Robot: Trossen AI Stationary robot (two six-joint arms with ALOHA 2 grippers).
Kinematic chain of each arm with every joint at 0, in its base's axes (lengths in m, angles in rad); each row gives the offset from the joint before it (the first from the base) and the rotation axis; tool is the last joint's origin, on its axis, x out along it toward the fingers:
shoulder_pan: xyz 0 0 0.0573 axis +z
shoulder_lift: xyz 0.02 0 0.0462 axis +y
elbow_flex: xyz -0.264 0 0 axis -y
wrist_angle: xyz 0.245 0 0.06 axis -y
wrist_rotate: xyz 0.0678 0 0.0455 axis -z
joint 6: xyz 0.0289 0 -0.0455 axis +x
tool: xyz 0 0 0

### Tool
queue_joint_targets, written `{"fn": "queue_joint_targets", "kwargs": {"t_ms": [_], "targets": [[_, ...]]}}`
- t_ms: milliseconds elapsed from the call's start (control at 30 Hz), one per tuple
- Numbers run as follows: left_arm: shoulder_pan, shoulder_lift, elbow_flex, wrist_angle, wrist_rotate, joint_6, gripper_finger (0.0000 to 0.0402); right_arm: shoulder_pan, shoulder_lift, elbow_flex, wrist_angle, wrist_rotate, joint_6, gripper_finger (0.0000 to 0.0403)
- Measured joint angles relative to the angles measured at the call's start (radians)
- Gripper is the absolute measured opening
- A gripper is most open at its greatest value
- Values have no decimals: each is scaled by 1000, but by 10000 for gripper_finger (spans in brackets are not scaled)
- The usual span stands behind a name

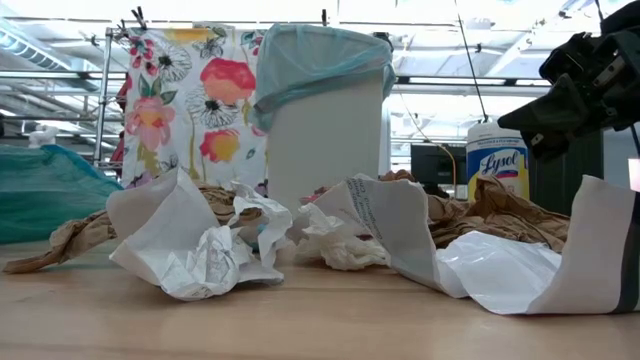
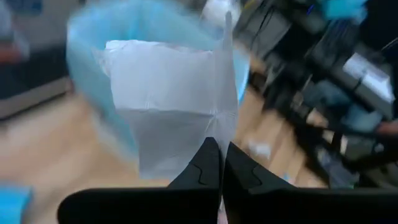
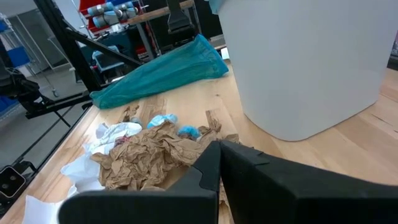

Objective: Place trash/remove bag and relplace
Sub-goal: Put the white paper into the trash bin

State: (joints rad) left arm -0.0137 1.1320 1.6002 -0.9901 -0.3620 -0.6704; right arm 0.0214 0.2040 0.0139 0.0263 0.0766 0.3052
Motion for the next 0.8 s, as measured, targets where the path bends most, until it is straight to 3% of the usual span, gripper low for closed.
{"fn": "queue_joint_targets", "kwargs": {"t_ms": [167,300,500,800], "targets": [[178,109,64,126,239,203,0,0,0,0,-1,0,0,0],[277,217,98,150,355,281,0,0,0,0,-1,0,0,0],[344,331,119,236,448,444,9,0,0,0,-1,0,0,0],[384,414,118,291,473,467,80,0,0,0,0,0,0,0]]}}
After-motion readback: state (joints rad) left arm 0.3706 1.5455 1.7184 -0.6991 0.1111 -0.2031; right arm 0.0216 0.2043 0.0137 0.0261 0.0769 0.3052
